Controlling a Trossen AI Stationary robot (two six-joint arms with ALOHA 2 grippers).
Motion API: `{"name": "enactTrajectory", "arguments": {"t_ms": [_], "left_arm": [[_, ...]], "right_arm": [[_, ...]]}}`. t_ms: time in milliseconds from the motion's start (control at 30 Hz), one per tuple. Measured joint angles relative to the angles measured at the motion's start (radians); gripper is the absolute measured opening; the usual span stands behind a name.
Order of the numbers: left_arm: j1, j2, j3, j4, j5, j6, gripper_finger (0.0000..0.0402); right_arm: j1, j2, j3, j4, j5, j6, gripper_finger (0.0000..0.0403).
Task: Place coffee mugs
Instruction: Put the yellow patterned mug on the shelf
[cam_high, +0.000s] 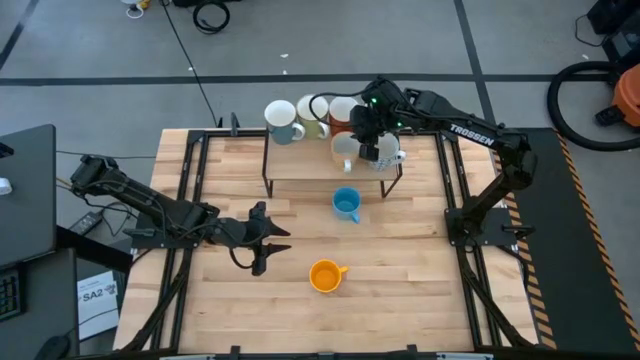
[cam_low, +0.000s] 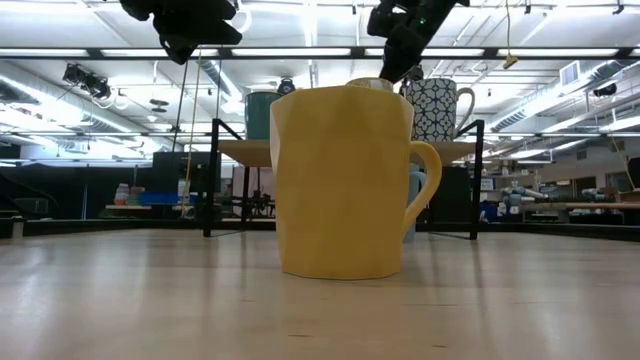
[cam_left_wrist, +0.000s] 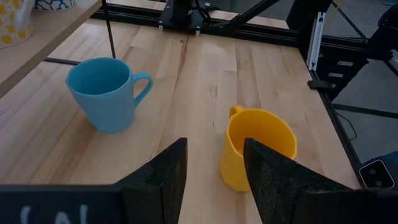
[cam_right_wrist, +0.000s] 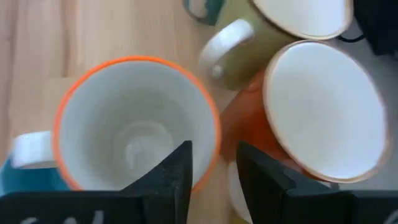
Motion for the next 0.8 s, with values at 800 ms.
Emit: {"name": "enactTrajectory", "arguments": {"t_ms": [800], "left_arm": [[0.000, 0.000, 0.000, 0.000, 0.000, 0.000, 0.0164]], "right_arm": [[0.295, -0.002, 0.083, -0.027, -0.056, 0.132, 0.0133]]}}
